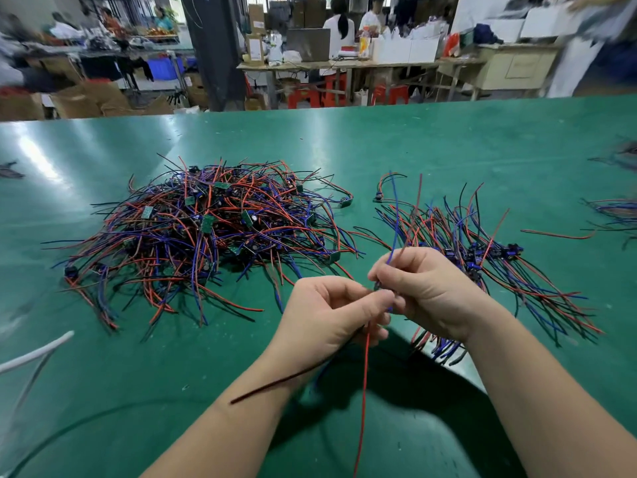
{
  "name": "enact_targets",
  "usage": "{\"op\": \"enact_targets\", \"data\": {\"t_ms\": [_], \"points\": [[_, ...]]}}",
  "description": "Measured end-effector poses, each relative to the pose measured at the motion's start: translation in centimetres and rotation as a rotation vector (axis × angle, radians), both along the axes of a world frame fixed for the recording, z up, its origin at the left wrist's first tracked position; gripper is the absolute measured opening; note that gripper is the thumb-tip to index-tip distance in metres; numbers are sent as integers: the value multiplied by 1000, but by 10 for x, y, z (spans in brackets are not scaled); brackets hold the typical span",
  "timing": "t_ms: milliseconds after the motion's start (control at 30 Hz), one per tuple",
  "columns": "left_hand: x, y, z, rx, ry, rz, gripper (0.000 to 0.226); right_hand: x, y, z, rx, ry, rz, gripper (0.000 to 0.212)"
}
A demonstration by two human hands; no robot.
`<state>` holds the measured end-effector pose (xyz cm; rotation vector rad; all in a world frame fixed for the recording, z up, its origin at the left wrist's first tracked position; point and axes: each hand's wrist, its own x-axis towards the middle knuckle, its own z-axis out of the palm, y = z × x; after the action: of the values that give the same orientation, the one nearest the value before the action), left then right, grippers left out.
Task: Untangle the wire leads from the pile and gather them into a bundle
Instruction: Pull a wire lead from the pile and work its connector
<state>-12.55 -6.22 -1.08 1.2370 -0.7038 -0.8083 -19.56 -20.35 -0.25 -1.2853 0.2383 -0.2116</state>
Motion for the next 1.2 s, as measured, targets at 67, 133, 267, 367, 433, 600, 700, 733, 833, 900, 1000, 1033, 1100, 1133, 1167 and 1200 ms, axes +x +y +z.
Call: {"op": "enact_targets", "data": {"t_ms": [67, 133, 267, 367, 433, 600, 700, 733, 833, 900, 1000, 1033, 1100, 1133, 1167, 1200], "points": [[1, -1, -1, 49, 7, 8, 16, 2, -3, 0, -50, 37, -81, 13], [3, -1, -4, 111, -11, -12, 22, 3, -9, 1, -62, 65, -188, 14], [-2, 0, -7, 205, -104, -153, 21, 0, -27, 4, 14, 61, -467, 18], [-3, 0, -8, 247, -151, -208, 19, -2, -35, 5, 100, 74, -600, 18], [-2, 1, -8, 268, -169, -219, 18, -3, -39, 3, 176, 33, -680, 18], [-1, -2, -6, 203, -65, -74, 22, 4, -39, -3, 214, -135, -842, 17], [3, -6, -7, 186, 29, 154, 21, 7, -23, -5, -16, -74, -593, 12], [6, -7, -8, 184, 48, 222, 20, 7, -16, -6, -152, -46, -435, 13], [15, -6, -13, 174, -18, 332, 14, 7, 4, -10, -553, -15, -158, 25], [17, -5, -15, 211, -243, 348, 11, 8, 9, -12, -745, -21, -209, 29], [17, -3, -14, 210, -319, 291, 20, 8, 4, -12, -809, -39, -314, 19], [18, -2, -13, 199, -350, 297, 21, 7, 0, -11, -789, -37, -351, 15], [24, 2, -12, 224, -637, 402, 23, 5, -10, -9, -790, -19, -501, 15], [28, 5, -12, 252, -819, 465, 25, 3, -18, -8, -829, 1, -612, 14], [32, 8, -11, 289, -965, 505, 27, 0, -26, -6, -896, 35, -726, 13], [35, 9, -11, 358, -1060, 497, 28, -4, -34, -4, -984, 87, -827, 11]]}}
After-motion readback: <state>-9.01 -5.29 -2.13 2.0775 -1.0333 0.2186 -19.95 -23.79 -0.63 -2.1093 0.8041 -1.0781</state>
